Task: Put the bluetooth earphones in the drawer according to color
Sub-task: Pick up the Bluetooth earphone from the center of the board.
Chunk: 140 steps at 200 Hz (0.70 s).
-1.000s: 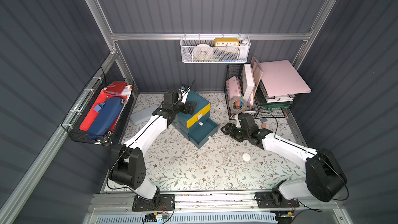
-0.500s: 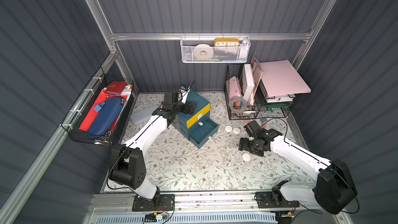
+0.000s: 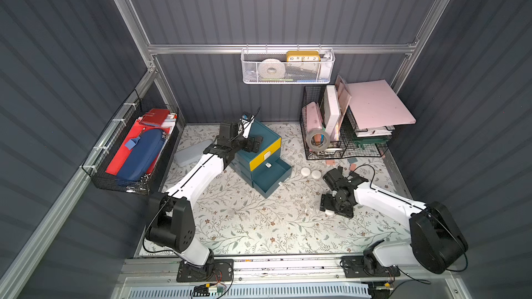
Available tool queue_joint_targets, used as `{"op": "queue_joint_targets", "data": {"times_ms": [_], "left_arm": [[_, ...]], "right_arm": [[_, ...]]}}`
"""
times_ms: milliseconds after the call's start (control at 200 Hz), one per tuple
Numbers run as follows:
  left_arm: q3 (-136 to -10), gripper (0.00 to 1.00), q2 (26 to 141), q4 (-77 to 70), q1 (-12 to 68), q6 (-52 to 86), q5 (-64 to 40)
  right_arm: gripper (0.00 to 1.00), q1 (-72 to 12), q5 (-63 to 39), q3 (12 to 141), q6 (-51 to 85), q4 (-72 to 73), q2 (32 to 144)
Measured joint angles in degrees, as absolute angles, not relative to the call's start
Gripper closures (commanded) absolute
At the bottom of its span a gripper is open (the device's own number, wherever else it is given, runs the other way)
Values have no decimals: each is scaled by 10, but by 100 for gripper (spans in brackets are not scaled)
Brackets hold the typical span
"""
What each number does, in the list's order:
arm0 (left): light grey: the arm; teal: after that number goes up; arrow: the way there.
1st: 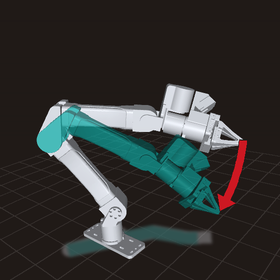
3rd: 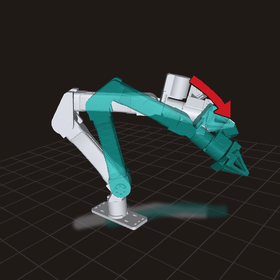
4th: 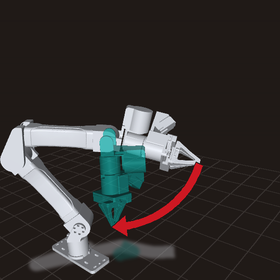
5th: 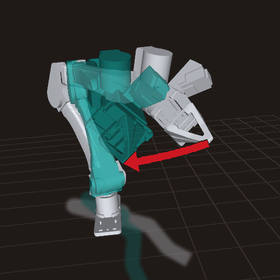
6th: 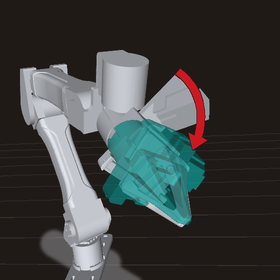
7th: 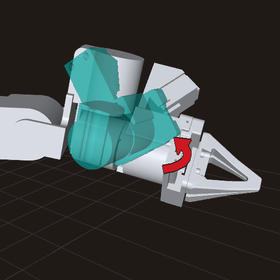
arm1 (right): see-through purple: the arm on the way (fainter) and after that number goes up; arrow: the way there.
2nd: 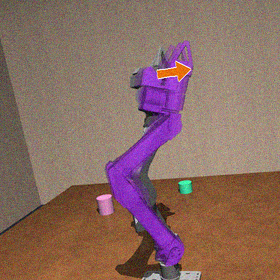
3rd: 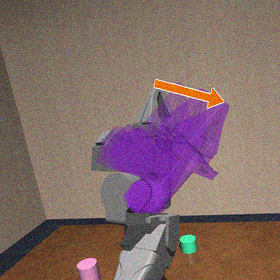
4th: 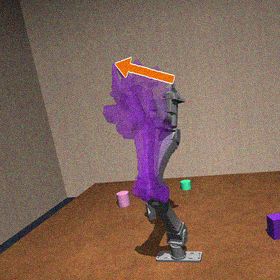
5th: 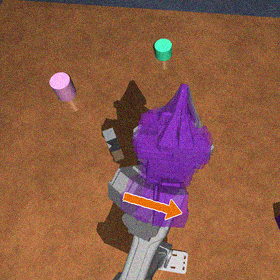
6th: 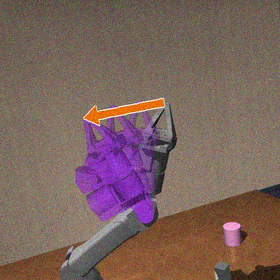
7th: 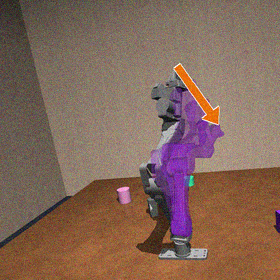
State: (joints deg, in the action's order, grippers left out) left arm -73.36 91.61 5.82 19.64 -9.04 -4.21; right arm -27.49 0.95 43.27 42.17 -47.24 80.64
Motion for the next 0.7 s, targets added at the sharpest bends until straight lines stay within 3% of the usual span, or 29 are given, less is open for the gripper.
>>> {"op": "queue_joint_targets", "data": {"times_ms": [700], "left_arm": [[-735,1,916,58,199,-90,-38]], "right_arm": [[28,-274,6,422,413,-438,844]]}}
